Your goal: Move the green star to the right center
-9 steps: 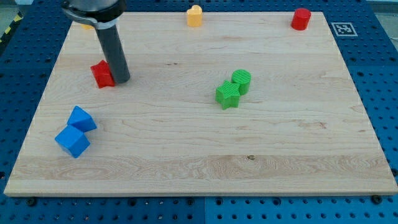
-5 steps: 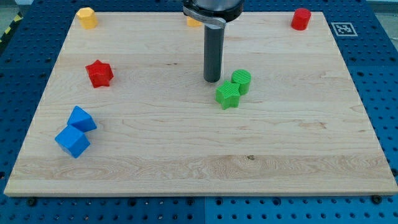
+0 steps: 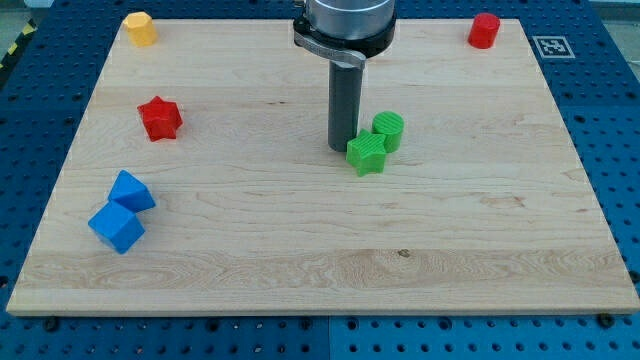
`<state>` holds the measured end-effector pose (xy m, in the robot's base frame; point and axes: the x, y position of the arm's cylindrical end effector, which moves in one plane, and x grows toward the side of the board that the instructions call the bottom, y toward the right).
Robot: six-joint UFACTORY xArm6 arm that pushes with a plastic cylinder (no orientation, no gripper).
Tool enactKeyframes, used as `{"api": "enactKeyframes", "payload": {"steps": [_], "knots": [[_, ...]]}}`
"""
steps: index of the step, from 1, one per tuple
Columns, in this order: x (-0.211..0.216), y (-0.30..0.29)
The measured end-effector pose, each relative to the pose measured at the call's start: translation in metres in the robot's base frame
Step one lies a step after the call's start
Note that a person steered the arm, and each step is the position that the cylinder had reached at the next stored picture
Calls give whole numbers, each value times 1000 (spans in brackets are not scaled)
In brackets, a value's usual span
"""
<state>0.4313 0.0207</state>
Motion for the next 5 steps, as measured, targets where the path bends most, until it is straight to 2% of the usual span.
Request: {"api": "enactKeyframes", "payload": {"steps": [5], "knots": [[18,0]]}}
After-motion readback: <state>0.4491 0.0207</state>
